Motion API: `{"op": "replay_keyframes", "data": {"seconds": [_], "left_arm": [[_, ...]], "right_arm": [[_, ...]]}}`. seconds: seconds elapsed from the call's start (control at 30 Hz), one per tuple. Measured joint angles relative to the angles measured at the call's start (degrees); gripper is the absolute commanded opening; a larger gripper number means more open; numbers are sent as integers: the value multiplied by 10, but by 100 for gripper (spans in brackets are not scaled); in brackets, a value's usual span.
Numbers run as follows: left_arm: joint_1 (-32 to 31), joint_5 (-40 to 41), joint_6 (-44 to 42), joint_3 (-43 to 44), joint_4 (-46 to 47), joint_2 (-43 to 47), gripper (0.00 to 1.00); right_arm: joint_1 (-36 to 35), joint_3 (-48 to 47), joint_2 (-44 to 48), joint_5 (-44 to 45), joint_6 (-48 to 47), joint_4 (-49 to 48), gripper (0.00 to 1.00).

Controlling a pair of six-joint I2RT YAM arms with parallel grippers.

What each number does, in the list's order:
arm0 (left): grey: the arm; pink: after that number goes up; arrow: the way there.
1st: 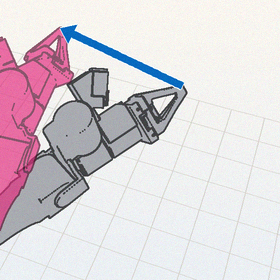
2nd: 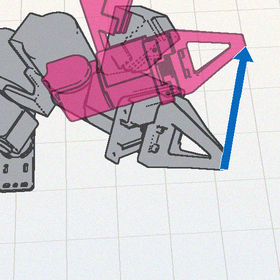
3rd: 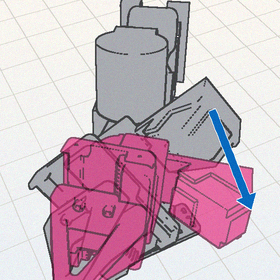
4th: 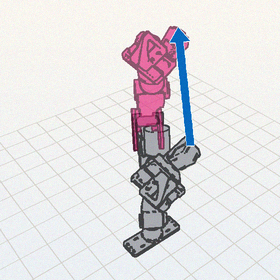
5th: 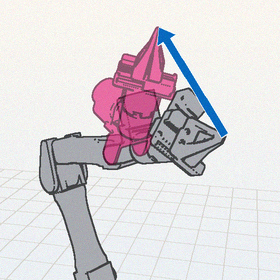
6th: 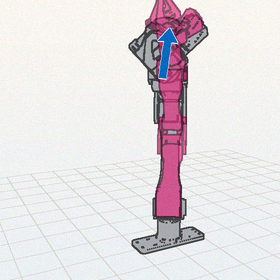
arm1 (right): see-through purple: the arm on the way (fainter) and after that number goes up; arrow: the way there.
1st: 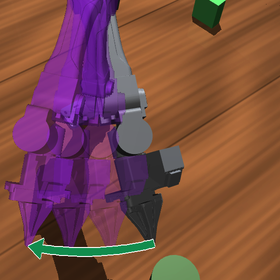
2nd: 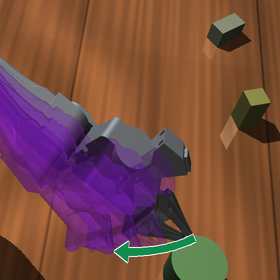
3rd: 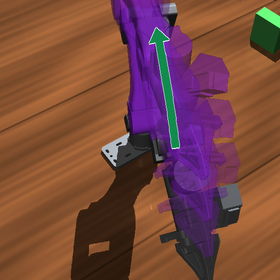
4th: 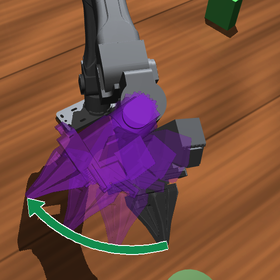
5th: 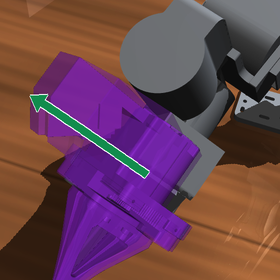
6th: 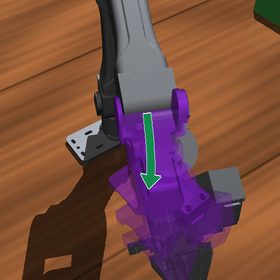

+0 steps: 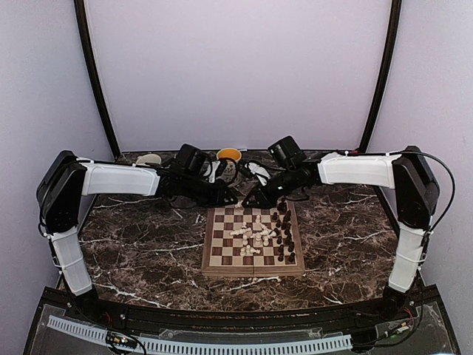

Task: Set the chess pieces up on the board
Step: Pass from the left arm to the right, then place the rook at a1.

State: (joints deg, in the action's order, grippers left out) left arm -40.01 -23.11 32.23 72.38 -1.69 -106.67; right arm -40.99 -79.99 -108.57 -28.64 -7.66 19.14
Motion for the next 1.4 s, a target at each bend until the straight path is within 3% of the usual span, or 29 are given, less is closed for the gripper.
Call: {"op": "replay_keyframes", "data": {"seconds": [0.33, 0.53, 0.8, 0.93, 1.4], "left_arm": [[4, 7, -2, -10, -1, 7, 4], [22, 41, -52, 13, -61, 8, 5], [35, 124, -165, 89, -151, -14, 5], [35, 147, -202, 110, -174, -48, 5], [35, 181, -243, 141, -184, -106, 7]], "right_arm": [[0, -5, -10, -2, 5, 2, 0], [3, 2, 19, 3, -40, 40, 1], [7, 77, 181, 16, -166, 127, 1], [8, 111, 219, 37, -196, 141, 1], [8, 131, 232, 75, -236, 155, 1]]}}
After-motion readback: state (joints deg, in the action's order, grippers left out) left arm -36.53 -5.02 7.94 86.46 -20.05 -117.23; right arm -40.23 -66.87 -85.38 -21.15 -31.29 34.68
